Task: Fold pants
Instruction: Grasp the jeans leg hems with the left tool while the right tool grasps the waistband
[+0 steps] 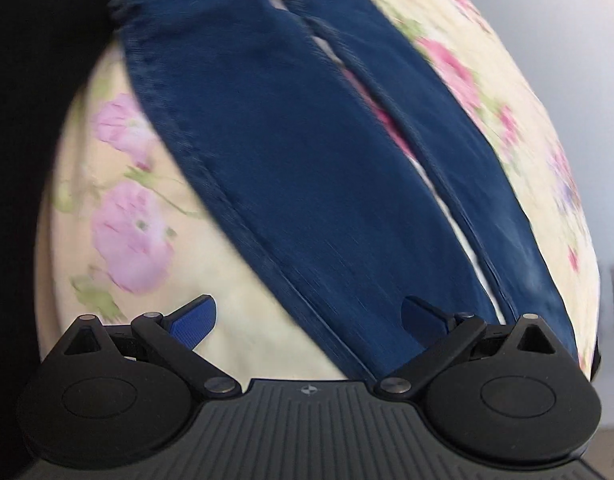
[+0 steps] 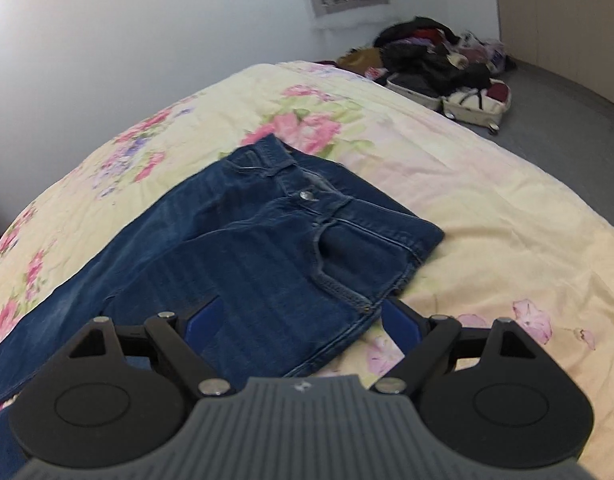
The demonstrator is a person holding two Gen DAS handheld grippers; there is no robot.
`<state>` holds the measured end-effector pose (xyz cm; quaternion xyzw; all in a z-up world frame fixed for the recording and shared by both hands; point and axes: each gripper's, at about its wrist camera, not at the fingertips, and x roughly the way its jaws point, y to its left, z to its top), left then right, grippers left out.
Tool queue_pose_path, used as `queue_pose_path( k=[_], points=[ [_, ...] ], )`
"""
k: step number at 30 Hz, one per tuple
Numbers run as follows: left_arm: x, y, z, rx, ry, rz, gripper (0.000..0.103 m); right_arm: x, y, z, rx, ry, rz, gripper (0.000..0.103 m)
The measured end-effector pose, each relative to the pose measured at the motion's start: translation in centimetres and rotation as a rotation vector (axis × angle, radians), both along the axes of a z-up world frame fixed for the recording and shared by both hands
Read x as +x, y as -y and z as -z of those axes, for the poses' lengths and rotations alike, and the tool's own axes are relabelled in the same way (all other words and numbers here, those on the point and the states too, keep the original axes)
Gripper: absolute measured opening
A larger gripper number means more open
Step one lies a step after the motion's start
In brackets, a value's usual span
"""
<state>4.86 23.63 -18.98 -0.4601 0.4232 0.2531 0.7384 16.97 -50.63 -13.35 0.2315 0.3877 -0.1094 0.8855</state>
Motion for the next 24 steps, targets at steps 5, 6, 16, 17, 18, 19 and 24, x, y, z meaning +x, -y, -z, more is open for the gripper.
queue_pose_path(
  k=[5, 6, 16, 17, 18, 19, 24],
  points=[
    [-1.4, -3.1, 0.4, 0.033, 0.011, -0.142, 0.103, 1.7, 5.4, 4.4, 0.251, -0.031, 0.135, 0.083],
    [-1.7, -3.4, 0.4, 0.034, 0.022, -0.154, 0.103, 1.9, 5.9, 5.3, 0.270, -0.036, 0.167, 0.083],
    [-3.2, -6.8, 2.4, -0.039, 0.181, -0.303, 0.103, 3.8, 8.7, 13.4, 0.493, -0.016, 0.290, 0.084],
    [-3.2, -7.1, 2.6, -0.051, 0.209, -0.317, 0.103, 3.9, 8.8, 13.6, 0.513, 0.012, 0.295, 0.084],
    [-3.2, -7.4, 2.9, -0.060, 0.241, -0.340, 0.103, 3.9, 8.9, 13.8, 0.538, 0.038, 0.304, 0.084],
    [-3.5, -7.6, 3.1, -0.066, 0.265, -0.363, 0.103, 3.9, 9.0, 14.0, 0.567, 0.064, 0.313, 0.084],
    [-4.0, -8.2, 3.7, -0.085, 0.298, -0.442, 0.086, 4.1, 9.2, 15.1, 0.705, 0.193, 0.318, 0.083]
  ],
)
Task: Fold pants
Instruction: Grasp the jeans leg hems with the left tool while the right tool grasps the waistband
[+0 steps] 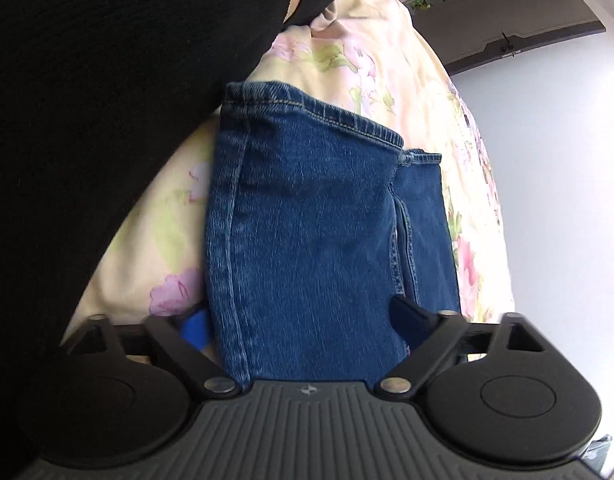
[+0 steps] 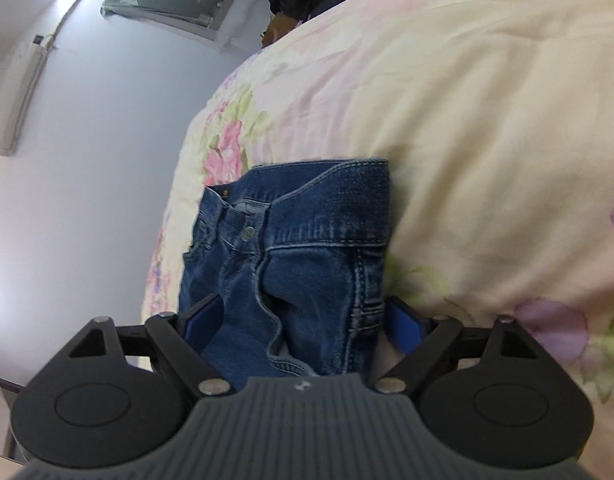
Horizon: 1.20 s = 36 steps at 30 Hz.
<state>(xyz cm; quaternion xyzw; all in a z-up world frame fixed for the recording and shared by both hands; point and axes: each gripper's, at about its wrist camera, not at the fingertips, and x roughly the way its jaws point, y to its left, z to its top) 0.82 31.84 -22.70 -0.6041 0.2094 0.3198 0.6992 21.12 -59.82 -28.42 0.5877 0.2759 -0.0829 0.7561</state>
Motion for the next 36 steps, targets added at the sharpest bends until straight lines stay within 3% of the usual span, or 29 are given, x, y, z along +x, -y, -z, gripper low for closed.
queue_pose_path(
  k=[1, 3, 4, 5, 6, 14, 19, 24, 30, 36],
  points=[
    [0.1, 0.0, 0.0, 0.005, -0.013, 0.004, 0.073, 0.1, -0.1, 0.1, 0.001, 0.001, -0.004, 0.081],
    [0.1, -0.1, 0.0, 0.010, -0.009, 0.006, 0.060, 0.1, -0.2, 0.0, -0.029, -0.049, -0.004, 0.059],
    [0.2, -0.3, 0.1, 0.014, 0.003, 0.013, 0.036, 0.1, -0.1, 0.1, -0.034, -0.080, 0.004, 0.034],
    [0.2, -0.3, 0.0, 0.012, 0.014, 0.026, 0.022, -0.2, 0.1, 0.4, -0.018, -0.089, 0.012, 0.018],
    [0.2, -0.4, -0.1, 0.012, 0.022, 0.037, 0.010, -0.5, 0.4, 0.6, 0.011, -0.070, 0.014, 0.017],
    [0.4, -0.6, -2.5, 0.084, 0.090, 0.099, 0.005, -0.6, 0.7, -2.9, -0.034, 0.035, -0.049, 0.008],
    [0.1, -1.0, -3.0, 0.072, 0.092, 0.124, 0.005, -0.5, 0.4, -5.0, -0.034, 0.041, -0.064, 0.007],
    [0.9, -1.6, -2.8, 0.052, 0.093, 0.144, 0.005, -0.3, 0.3, -5.2, -0.008, 0.002, -0.057, 0.007],
    [4.3, -2.4, -5.6, 0.080, 0.122, 0.200, 0.005, 1.4, 0.7, -7.6, 0.049, 0.059, -0.053, 0.007],
    [12.3, -4.9, -7.8, -0.005, 0.111, 0.250, 0.005, 8.3, -0.7, -12.2, 0.047, 0.076, -0.080, 0.007]
  ],
)
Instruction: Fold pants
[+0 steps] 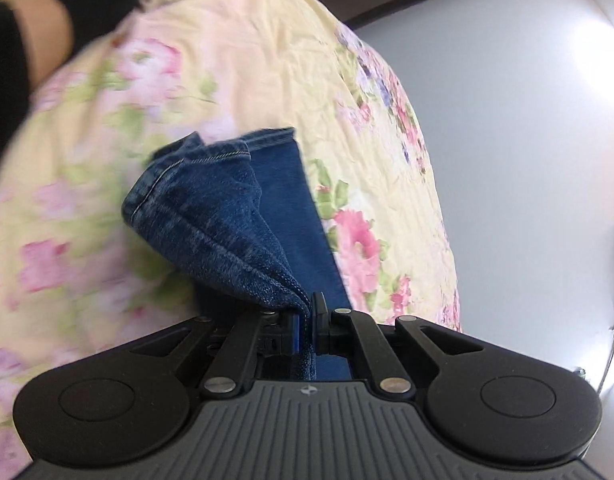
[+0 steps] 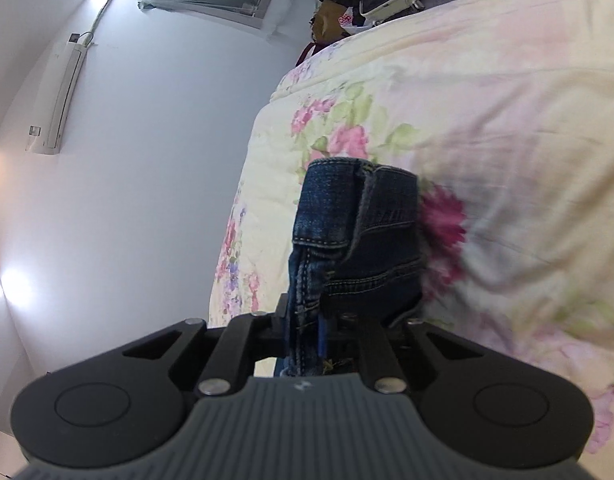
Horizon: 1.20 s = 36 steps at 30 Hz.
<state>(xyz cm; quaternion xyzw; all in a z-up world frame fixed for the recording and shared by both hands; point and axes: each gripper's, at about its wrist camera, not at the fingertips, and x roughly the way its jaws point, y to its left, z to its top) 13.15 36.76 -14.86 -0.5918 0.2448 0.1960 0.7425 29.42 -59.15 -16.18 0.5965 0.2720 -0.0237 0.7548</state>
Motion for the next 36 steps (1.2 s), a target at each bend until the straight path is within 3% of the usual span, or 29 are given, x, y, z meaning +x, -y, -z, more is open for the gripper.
queue_pose_path(
  k=[5, 9, 11, 12, 14, 16, 18, 20, 22, 25, 28, 33, 36],
  points=[
    [9.2, -1.2, -1.4, 0.039, -0.097, 0.032, 0.005, 9.9, -2.4, -3.0, -0.050, -0.029, -0.036, 0.007],
    [14.6, -3.2, 1.2, -0.016, -0.223, -0.049, 0.005, 19.3, -5.0, -3.3, -0.097, -0.106, -0.050, 0.007],
    [16.4, -3.9, 2.6, 0.013, -0.272, -0.077, 0.007, 23.6, -6.4, -2.4, -0.151, -0.163, -0.032, 0.008],
    [17.2, -4.2, 3.2, 0.043, -0.288, -0.070, 0.013, 25.1, -6.9, -1.8, -0.171, -0.180, -0.029, 0.010],
    [18.8, -4.7, 3.9, 0.116, -0.350, -0.001, 0.025, 28.1, -7.9, -0.2, -0.234, -0.194, -0.052, 0.024],
    [19.8, -5.3, 3.7, 0.193, -0.394, 0.071, 0.033, 29.9, -9.2, 0.4, -0.372, -0.190, -0.094, 0.024],
    [19.6, -5.9, 2.7, 0.291, -0.396, 0.113, 0.041, 29.9, -10.0, 0.9, -0.479, -0.161, -0.123, 0.024],
    [18.7, -6.7, 1.4, 0.390, -0.392, 0.115, 0.051, 29.3, -10.3, 1.7, -0.524, -0.127, -0.147, 0.025],
    [17.3, -7.4, 0.5, 0.481, -0.394, 0.084, 0.063, 27.7, -10.9, 2.4, -0.543, -0.097, -0.162, 0.025],
    [14.4, -8.3, -0.6, 0.580, -0.438, 0.003, 0.066, 24.3, -12.1, 3.2, -0.524, -0.046, -0.173, 0.026],
    [12.0, -8.1, -0.5, 0.584, -0.422, 0.037, 0.068, 20.5, -13.8, 2.8, -0.542, 0.020, -0.177, 0.027],
    [8.5, -5.0, 1.1, 0.605, -0.356, 0.135, 0.076, 12.7, -18.0, 2.7, -0.634, 0.118, -0.241, 0.037],
    [6.7, -4.1, 2.7, 0.543, -0.355, 0.132, 0.076, 9.4, -19.6, 4.3, -0.647, 0.126, -0.265, 0.037]
  ],
)
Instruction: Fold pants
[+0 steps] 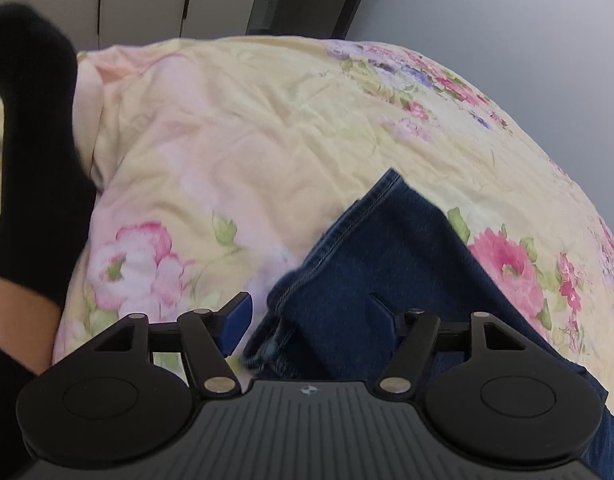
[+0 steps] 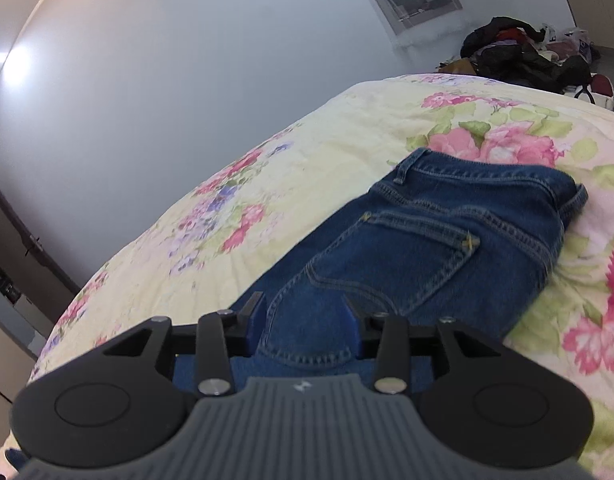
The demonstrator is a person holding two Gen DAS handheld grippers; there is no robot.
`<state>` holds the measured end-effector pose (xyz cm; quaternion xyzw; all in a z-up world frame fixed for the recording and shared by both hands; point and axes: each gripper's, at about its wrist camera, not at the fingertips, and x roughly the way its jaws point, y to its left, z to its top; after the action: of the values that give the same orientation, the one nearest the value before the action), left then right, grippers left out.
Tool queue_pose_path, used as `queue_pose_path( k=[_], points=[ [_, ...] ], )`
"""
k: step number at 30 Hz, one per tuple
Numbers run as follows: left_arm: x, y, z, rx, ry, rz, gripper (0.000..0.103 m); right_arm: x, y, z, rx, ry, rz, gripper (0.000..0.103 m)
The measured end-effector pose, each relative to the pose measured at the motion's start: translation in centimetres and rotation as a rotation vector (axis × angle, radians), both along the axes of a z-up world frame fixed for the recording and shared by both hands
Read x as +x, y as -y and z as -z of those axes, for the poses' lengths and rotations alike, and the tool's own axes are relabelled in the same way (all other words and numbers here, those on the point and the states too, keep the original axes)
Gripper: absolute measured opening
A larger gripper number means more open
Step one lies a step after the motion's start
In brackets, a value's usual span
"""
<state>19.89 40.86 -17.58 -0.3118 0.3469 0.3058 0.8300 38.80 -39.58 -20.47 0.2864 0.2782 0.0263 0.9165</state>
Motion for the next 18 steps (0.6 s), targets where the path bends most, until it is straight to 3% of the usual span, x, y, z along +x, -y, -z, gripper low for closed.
queue_pose_path(
  k=[4, 7, 10, 15, 18],
  points=[
    [-1.5, 0.0, 1.3, -0.084, 0.110, -0.038, 0.076, -1.7, -1.1, 1.5, 0.045, -0.041, -0.039, 0.039],
    [-0.7, -0.3, 2.0, -0.092, 0.106, -0.056, 0.076, -2.0, -2.2, 1.5, 0.026, -0.025, -0.076, 0.039],
    [-0.7, -0.9, 2.3, -0.120, 0.139, -0.117, 0.067, -2.0, -2.7, 1.8, -0.006, -0.019, -0.096, 0.040],
    [-1.4, 0.3, 1.0, 0.027, 0.119, -0.186, 0.065, -1.9, -3.0, 1.8, -0.022, -0.016, -0.113, 0.040],
    [-2.5, 1.5, 0.3, 0.013, 0.193, -0.165, 0.065, -1.8, -2.9, 1.9, -0.017, -0.018, -0.118, 0.040]
  ],
)
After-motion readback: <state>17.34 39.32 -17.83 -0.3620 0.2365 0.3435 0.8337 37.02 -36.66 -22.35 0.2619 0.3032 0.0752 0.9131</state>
